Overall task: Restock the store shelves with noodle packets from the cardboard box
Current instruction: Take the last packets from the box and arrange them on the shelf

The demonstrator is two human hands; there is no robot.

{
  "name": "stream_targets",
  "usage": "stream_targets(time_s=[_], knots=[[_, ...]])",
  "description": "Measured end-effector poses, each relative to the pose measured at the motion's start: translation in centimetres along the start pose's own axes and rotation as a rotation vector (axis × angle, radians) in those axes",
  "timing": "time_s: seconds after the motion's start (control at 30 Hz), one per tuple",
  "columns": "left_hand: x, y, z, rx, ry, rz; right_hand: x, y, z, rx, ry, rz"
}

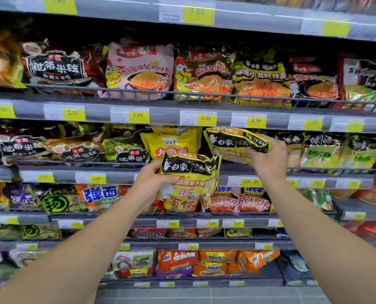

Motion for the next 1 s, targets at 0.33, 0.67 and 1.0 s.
stream_targets(time_s=[0.33,0.67,1.0], knots=[[-1.1,5.1,3.3,-0.085,0.213,0.205,-4.3,5.9,5.6,0.059,0.025,-0.264],[-2.3,10.5,6.1,-0.355,0.436,0.202,-5.4,7.3,6.0,0.101,-0.016,-0.551],[-5.2,11.9,3.1,-0.375,0.354,0.306,-7.2,6.7,5.3,-0.078,-0.026,-0.510]])
Point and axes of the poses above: each hand's wrist, its own x-axis away from the middle knuckle, its own y-axis out of the palm, z = x × y, the point moved 10 cm from there along -x, towards the middle knuckle, and after that the axes turned 8 degrees about z, right-handed, at the moved point
